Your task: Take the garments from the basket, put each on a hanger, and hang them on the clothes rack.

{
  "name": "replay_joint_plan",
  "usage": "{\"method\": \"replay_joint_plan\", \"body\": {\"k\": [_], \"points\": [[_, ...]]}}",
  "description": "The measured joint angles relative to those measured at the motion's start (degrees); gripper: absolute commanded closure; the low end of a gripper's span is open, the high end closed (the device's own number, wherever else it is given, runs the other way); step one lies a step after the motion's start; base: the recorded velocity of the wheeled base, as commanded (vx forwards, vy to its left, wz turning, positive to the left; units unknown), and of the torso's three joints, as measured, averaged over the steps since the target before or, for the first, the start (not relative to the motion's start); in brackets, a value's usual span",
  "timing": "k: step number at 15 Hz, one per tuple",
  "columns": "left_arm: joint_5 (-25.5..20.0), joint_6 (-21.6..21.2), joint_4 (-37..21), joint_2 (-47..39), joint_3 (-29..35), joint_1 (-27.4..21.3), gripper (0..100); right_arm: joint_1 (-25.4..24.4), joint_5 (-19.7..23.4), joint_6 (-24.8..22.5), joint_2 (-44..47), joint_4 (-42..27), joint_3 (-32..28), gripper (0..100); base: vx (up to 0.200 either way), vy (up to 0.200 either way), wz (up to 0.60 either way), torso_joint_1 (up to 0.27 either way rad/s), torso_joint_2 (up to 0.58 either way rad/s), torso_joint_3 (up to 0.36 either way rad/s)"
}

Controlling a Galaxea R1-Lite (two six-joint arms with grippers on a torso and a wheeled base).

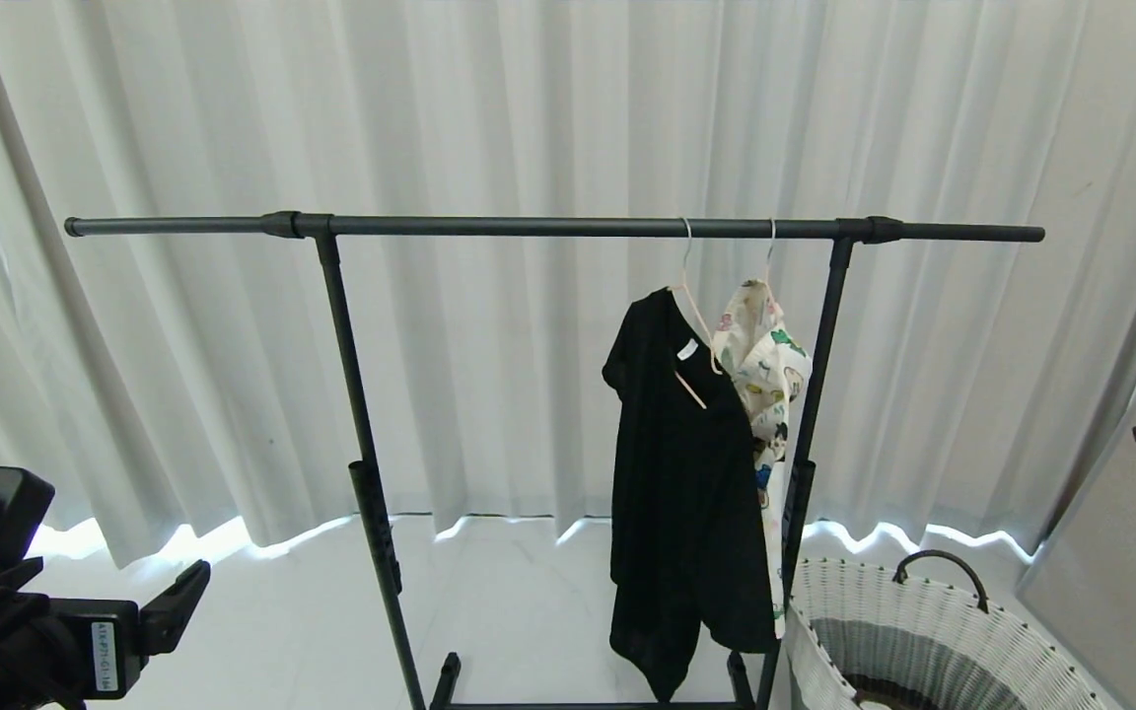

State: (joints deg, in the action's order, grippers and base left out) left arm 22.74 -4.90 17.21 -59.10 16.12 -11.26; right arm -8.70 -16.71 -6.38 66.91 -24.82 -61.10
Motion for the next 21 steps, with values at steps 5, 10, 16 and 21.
{"method": "replay_joint_plan", "body": {"k": [5, 10, 16, 21], "points": [[0.0, 0.0, 0.0, 0.2, -0.2, 0.1, 0, 0.0, -0.1, 0.0, -0.9, 0.2, 1.6, 0, 0.0, 0.0, 0.0, -0.046, 0.12, 0.063], [0.1, 0.0, 0.0, 0.5, -0.1, 0.2, 0, 0.0, -0.1, -0.1, -3.4, 0.5, 6.1, 0, 0.0, 0.0, 0.0, -0.193, 0.45, 0.258], [0.2, -0.5, 0.0, 1.5, -0.4, 0.4, 0, -0.1, -2.0, -0.1, -6.1, 1.4, 8.6, 0, 0.0, 0.0, 0.0, -0.182, 0.47, 0.29], [0.2, -3.3, 0.0, 3.5, -2.2, 0.3, 0, -0.1, -2.2, -0.2, -6.7, 1.4, 8.8, 0, 0.0, 0.0, 0.0, -0.139, 0.44, 0.295]]}}
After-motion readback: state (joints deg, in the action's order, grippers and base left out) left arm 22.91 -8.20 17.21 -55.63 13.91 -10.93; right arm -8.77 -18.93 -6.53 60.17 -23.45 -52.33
